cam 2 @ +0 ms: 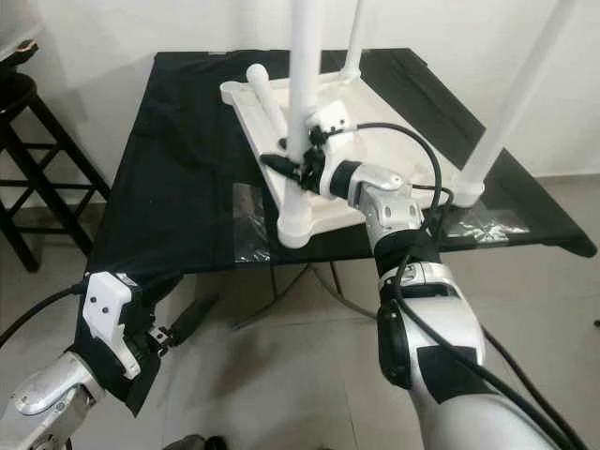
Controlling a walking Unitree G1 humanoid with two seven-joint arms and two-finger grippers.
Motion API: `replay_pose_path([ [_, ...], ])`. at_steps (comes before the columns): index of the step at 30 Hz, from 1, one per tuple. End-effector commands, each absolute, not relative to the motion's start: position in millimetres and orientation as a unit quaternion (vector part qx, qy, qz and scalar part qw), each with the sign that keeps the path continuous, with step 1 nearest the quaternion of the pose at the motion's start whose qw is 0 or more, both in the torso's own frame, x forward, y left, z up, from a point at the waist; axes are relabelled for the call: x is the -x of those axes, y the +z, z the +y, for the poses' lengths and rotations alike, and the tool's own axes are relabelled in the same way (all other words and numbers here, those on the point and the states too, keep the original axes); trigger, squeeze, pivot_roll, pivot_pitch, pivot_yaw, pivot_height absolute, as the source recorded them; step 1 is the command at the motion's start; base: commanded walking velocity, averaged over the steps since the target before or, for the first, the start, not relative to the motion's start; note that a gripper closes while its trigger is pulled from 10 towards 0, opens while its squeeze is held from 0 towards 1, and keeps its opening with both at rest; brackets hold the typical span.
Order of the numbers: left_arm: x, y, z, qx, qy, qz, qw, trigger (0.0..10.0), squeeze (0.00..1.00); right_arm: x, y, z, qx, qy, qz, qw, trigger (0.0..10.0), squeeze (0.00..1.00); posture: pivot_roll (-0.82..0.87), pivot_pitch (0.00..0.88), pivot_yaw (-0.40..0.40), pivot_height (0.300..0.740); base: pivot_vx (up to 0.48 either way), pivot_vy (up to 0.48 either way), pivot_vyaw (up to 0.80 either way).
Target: Building children table
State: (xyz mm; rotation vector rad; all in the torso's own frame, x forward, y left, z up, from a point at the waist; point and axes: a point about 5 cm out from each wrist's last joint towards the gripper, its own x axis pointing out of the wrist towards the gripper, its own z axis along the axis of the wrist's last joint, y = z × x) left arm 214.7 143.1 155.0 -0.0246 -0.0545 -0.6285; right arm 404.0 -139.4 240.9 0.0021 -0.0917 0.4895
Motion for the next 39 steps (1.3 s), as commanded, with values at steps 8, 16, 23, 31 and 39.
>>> replay_pose_path([
  [8, -218, 153, 143, 0.01, -0.314, -0.022, 0.949, 10.0, 0.0, -365, 171, -118, -0.085, 0.035, -0.001, 0.996, 0.0, 0.0, 0.03, 0.144, 0.01, 0.74, 0.0, 0.0, 0.0],
  [16, -228, 153, 144, 0.006, -0.302, -0.03, 0.953, 10.0, 0.0, -383, 188, -114, -0.022, 0.037, -0.014, 0.999, 3.3, 0.0, 0.03, 0.117, -0.015, 0.74, 0.0, 0.0, 0.0],
  [23, -231, 154, 146, 0.004, -0.3, -0.031, 0.954, 10.0, 0.0, -377, 200, -95, -0.026, 0.122, -0.02, 0.992, 10.0, 1.0, 0.05, 0.106, -0.004, 0.74, 0.0, 0.0, 0.0],
  [31, -234, 154, 145, 0.0, -0.299, -0.033, 0.954, 10.0, 0.0, -385, 230, -94, -0.014, 0.253, -0.07, 0.965, 10.0, 1.0, 0.06, 0.101, -0.007, 0.74, 0.0, 0.0, 0.0],
  [39, -235, 154, 144, -0.003, -0.295, -0.038, 0.955, 10.0, 0.0, -393, 255, -103, 0.054, 0.451, -0.063, 0.889, 10.0, 0.0, 0.08, 0.1, -0.02, 0.74, 0.0, 0.0, 0.0],
])
